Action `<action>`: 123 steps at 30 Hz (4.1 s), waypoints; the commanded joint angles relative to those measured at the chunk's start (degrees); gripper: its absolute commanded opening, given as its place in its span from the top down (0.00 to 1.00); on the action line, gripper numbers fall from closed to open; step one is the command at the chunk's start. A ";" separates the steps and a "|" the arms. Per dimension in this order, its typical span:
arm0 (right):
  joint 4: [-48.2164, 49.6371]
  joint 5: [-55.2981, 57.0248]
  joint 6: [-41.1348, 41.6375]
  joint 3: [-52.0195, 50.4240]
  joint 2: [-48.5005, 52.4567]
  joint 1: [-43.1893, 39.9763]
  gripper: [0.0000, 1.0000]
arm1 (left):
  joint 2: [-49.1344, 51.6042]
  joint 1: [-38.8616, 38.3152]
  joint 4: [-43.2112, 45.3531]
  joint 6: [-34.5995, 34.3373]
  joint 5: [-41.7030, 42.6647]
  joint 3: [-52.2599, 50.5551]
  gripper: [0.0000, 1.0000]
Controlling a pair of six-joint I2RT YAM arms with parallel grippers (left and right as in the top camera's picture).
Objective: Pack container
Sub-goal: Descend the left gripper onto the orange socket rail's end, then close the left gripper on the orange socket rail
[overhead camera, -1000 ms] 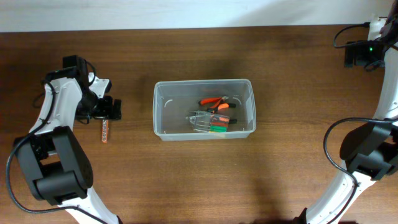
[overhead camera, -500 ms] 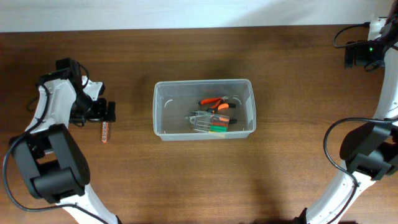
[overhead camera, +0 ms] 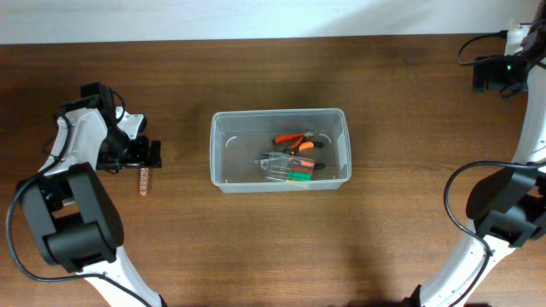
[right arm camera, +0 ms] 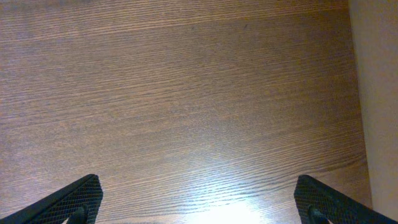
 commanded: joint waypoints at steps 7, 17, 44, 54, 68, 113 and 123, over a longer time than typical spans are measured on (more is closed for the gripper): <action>0.17 -0.26 0.04 0.09 -0.48 -0.39 0.01 | 5.18 0.09 -0.22 -0.46 -1.38 -0.15 0.01; 0.15 -0.26 0.04 0.09 -0.48 -0.39 0.01 | 5.27 0.11 -0.28 -0.92 -3.89 -0.15 0.01; 0.15 -0.26 0.02 0.09 -0.48 -0.39 0.01 | 5.27 0.09 -0.35 -2.91 -3.91 -0.15 0.01; 0.15 -0.26 0.02 0.09 -0.48 -0.39 0.01 | 5.27 0.09 1.27 -2.93 -3.87 -0.15 0.01; 0.15 -0.26 0.02 0.09 -0.48 -0.39 0.01 | 5.27 -1.64 1.29 -2.91 -3.65 -0.15 0.01; 0.15 -0.26 0.04 0.09 -0.48 -0.39 0.01 | 5.27 -3.78 2.43 -5.14 -5.16 -0.15 0.21; 0.15 -0.26 0.02 0.09 -0.48 -0.39 0.01 | 5.27 -3.78 1.40 -5.16 -5.18 -0.15 0.32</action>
